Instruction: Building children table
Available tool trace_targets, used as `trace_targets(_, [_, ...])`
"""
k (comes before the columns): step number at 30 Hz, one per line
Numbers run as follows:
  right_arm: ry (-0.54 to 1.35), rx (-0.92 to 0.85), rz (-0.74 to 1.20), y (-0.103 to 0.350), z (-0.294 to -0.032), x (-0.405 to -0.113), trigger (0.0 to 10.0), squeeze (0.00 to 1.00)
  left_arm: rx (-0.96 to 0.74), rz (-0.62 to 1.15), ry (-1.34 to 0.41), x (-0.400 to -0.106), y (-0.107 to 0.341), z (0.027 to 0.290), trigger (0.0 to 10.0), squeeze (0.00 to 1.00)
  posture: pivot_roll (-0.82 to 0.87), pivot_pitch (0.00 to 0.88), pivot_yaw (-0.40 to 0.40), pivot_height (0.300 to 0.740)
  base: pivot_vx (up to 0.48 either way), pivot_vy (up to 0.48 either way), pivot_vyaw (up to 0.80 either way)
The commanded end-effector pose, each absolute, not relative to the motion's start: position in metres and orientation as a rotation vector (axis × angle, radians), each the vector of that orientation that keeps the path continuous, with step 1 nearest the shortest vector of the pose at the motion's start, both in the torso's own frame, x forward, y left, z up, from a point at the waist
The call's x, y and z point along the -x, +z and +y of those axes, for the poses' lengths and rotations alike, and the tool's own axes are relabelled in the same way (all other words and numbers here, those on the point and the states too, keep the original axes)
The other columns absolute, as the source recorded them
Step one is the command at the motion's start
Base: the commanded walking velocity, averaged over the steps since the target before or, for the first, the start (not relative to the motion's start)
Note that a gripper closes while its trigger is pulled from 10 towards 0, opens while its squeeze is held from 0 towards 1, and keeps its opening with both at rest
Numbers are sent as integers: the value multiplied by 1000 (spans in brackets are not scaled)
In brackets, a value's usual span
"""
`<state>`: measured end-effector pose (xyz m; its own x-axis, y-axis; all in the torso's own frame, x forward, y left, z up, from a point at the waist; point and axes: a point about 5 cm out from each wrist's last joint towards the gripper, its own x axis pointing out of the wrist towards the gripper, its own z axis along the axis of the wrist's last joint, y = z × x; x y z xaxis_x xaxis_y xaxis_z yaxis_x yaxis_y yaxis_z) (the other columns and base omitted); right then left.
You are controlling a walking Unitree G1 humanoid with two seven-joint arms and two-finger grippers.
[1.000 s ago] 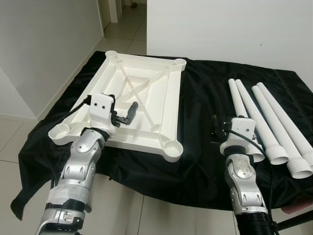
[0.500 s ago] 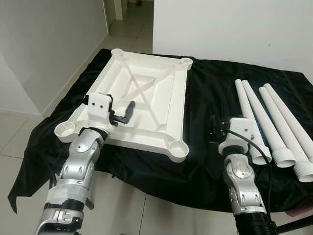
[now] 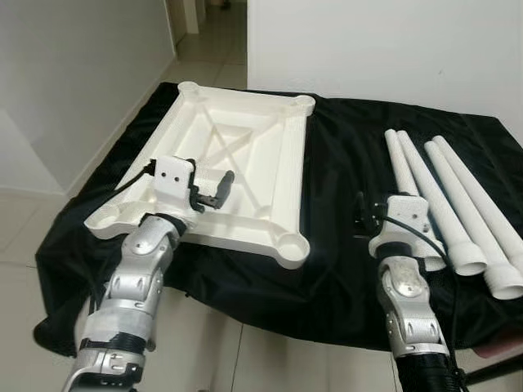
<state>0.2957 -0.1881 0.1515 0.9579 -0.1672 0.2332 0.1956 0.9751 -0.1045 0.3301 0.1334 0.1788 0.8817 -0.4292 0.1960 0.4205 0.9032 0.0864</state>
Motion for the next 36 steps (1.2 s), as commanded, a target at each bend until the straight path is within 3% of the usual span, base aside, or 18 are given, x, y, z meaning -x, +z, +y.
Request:
trace_targets(1, [-168,129,-210,148,-183,-297,10000,0,-51,-198,-426,-330,176,138,10000,0,20,34,13,740,0,401,0])
trace_targets(23, [-183,118,-216,150,-184,-300,10000,0,-147,-235,-464,-325,176,127,10000,0,28,31,2,740,0,29,0])
trace_targets(30, [-420,111,-190,150,-218,-296,10000,0,-184,-250,-565,-318,176,113,10000,0,25,37,7,740,0,0,0])
trace_targets(36, [-439,111,-206,152,-222,-294,10000,0,-187,-259,-577,-319,177,109,10000,0,17,40,14,740,0,0,0])
